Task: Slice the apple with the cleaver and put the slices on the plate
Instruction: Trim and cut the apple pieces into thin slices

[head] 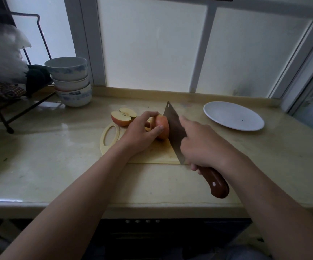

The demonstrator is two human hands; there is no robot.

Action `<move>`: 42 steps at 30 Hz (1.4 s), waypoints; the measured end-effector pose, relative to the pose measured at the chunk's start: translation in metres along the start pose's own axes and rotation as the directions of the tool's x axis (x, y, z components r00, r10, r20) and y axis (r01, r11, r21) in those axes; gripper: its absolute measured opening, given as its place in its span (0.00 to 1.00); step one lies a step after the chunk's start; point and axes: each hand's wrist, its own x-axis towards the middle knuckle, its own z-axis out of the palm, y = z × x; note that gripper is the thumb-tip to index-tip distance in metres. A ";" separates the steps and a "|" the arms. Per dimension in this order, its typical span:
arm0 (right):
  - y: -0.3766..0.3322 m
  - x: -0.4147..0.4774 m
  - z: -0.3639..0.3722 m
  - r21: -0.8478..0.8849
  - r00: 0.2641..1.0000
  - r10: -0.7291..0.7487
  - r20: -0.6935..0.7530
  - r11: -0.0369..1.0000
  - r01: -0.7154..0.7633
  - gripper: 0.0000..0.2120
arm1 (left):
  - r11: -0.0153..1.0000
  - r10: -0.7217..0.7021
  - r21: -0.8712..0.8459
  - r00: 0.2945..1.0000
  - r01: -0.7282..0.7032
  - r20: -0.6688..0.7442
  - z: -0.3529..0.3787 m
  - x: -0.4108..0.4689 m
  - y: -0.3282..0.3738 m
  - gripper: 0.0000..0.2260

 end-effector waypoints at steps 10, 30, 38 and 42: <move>-0.016 0.004 -0.014 0.002 0.988 -0.069 -0.137 0.998 0.070 0.40 | 1.000 -0.027 0.008 1.000 0.026 0.013 0.000 0.001 0.004 0.23; -0.011 -0.010 -0.016 -0.004 0.996 -0.047 -0.073 0.999 0.047 0.42 | 1.000 -0.019 0.009 1.000 0.019 0.007 0.001 0.001 0.002 0.23; -0.018 -0.002 -0.015 -0.040 0.995 -0.061 -0.079 0.998 0.058 0.41 | 1.000 -0.010 0.010 1.000 0.011 -0.003 0.001 0.001 0.001 0.24; -0.017 0.000 -0.013 -0.035 0.995 -0.062 -0.075 0.998 0.059 0.41 | 1.000 -0.002 0.000 1.000 0.002 -0.008 0.001 0.001 -0.001 0.24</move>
